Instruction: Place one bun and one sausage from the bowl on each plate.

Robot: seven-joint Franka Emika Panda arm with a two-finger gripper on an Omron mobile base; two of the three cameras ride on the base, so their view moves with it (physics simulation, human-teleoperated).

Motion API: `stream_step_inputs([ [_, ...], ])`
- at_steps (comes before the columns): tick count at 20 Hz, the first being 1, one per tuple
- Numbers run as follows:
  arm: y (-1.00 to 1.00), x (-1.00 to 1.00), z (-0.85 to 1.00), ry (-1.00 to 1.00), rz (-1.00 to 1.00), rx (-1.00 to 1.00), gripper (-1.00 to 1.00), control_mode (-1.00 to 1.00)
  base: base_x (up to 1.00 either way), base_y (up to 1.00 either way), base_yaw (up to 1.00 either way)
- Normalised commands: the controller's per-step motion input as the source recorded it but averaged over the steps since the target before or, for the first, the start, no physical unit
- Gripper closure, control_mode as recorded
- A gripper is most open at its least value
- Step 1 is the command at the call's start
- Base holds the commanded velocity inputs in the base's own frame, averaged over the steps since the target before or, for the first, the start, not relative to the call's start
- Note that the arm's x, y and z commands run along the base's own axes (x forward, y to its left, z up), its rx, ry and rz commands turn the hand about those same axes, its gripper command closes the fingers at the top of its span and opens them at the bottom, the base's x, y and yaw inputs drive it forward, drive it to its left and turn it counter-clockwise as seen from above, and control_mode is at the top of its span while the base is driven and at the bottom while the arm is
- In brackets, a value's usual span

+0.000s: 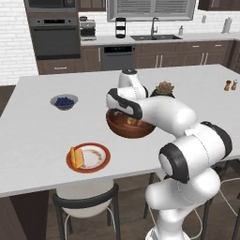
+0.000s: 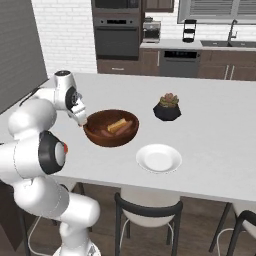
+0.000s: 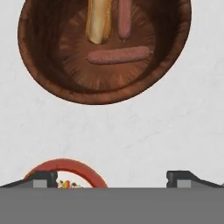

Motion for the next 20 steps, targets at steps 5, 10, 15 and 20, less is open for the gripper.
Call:
stream_step_inputs([
  [5, -0.50, 0.49, -0.18, 0.00, 0.08, -0.11, -1.00, -1.00, 0.00, 0.00, 0.00],
  [10, -0.57, 0.24, -0.51, 0.00, 0.03, -0.02, -1.00, -1.00, 0.00, 0.00, 0.00],
  [15, -0.42, 0.44, -0.46, 0.00, 0.00, 0.00, -1.00, -1.00, 0.00, 0.00, 0.00],
  [20, -0.12, 0.28, -0.44, 0.00, 0.18, 0.00, -1.00, -1.00, 0.00, 0.00, 0.00],
])
